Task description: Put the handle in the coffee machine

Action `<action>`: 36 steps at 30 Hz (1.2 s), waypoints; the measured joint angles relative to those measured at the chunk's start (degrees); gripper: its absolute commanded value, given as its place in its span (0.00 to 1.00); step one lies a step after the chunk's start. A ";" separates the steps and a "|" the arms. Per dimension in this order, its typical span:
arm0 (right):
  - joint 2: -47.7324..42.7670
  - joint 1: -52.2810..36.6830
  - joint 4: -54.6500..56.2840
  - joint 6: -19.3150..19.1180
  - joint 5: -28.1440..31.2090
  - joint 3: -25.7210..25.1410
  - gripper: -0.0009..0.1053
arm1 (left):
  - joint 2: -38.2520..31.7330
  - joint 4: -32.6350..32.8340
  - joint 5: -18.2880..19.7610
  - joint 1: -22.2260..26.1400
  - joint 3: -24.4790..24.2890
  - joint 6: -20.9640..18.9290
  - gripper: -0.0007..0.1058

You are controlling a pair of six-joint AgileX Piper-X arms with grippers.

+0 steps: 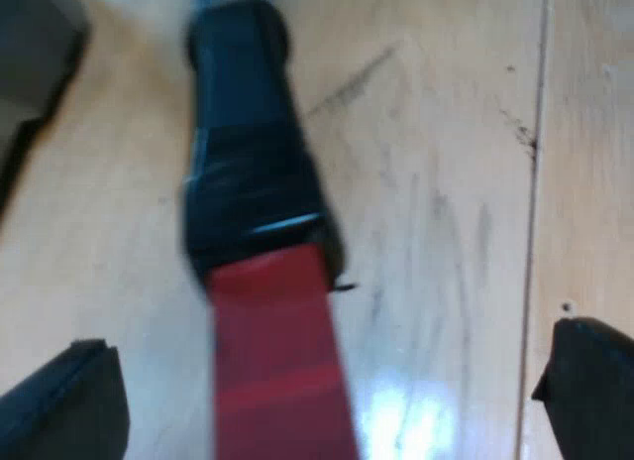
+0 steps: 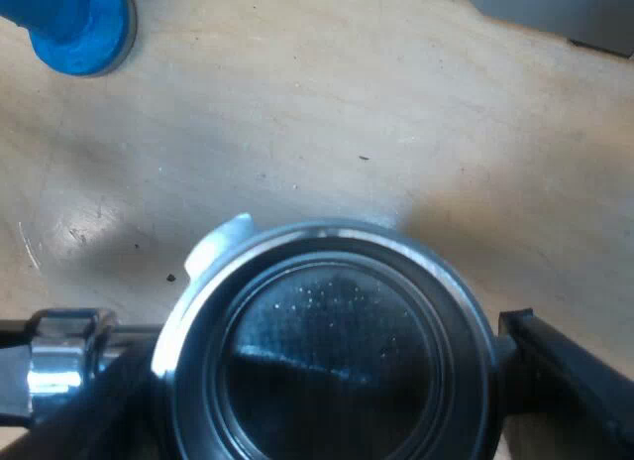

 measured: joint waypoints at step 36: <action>0.00 0.00 0.00 0.04 0.41 0.00 0.01 | 8.77 -4.18 -2.93 -0.90 -2.79 -3.00 0.56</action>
